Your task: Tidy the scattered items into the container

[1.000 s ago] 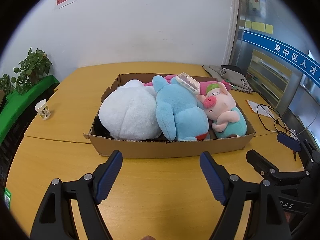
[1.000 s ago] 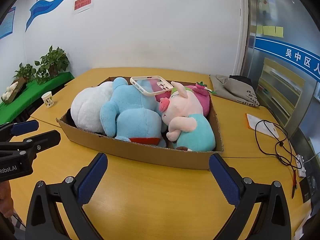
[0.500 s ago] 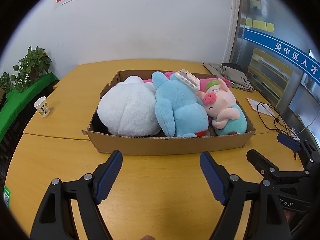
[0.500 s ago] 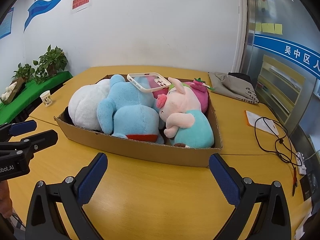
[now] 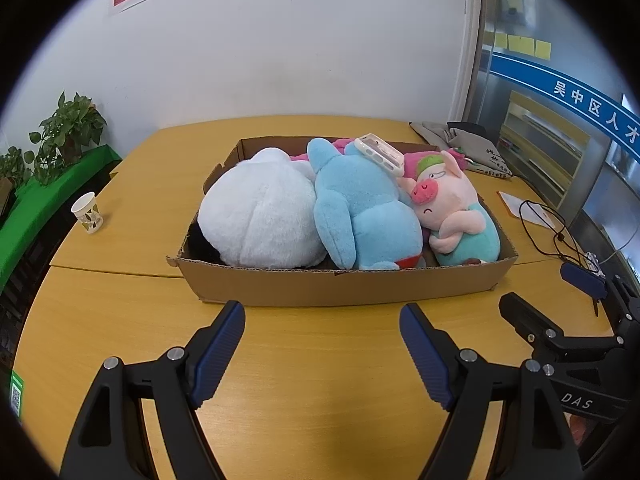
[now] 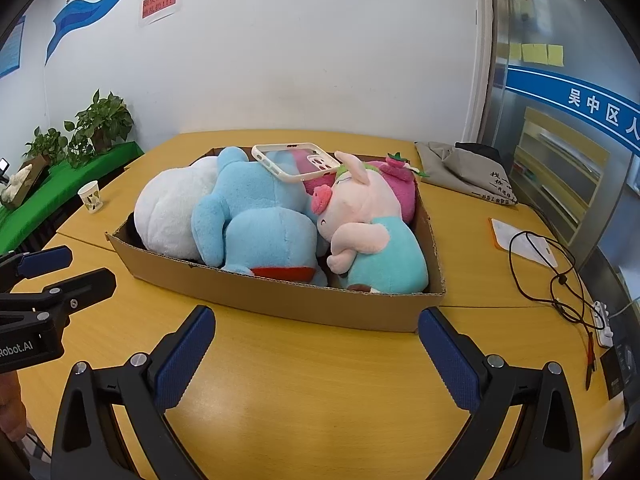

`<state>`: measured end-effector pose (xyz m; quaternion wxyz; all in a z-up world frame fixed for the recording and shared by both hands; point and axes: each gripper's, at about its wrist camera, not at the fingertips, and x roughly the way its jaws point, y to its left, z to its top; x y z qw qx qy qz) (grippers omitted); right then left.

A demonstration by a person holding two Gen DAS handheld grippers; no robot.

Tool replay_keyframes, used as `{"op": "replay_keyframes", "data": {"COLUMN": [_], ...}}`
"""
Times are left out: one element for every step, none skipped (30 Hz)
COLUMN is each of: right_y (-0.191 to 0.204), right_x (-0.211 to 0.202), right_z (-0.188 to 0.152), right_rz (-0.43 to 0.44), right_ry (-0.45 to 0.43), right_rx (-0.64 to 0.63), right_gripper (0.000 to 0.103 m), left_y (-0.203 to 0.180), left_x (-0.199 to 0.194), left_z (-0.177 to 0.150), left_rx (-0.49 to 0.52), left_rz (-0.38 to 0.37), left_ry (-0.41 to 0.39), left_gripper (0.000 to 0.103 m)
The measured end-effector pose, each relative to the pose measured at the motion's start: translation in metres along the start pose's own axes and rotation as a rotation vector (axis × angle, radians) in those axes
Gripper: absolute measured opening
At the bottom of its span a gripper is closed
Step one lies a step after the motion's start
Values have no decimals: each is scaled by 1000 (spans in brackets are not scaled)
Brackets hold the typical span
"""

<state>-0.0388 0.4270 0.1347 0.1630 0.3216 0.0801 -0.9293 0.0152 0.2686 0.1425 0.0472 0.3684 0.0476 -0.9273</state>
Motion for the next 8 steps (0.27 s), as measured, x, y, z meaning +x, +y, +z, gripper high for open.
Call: {"op": "replay_keyframes", "data": {"right_y": [0,0,-1,-1,-1,0,0,0], "right_x": [0,1,1,1,1,1,1,1], "right_z": [0,0,0,0,-1,-1,-2,-2], "right_rz": [-3,-4,-5,-5,-3,-3,-6,-7], "right_ry": [1,2,4,7,8,9,9,9], "right_rx": [-2,-3,-2,1,1,-3,-6,-6], "right_gripper": [103,103,103,103,103,103,103,103], "left_y": [0,0,-1,-1,-1,-1,-1,-2], "left_x": [0,1,0,0,-1,-2,-2,-2], "left_z": [-1,-1,-2,-2,-2,-2,-3,-3], "left_rx": [-2,-1,2,3,3,3,5,10], "left_rz": [-5,-6,2,19,37,53,64,66], "left_ry": [3,6,7,2,-3,-8,-9,-7], "left_gripper": [79,79,79,79,80,80,80,79]}}
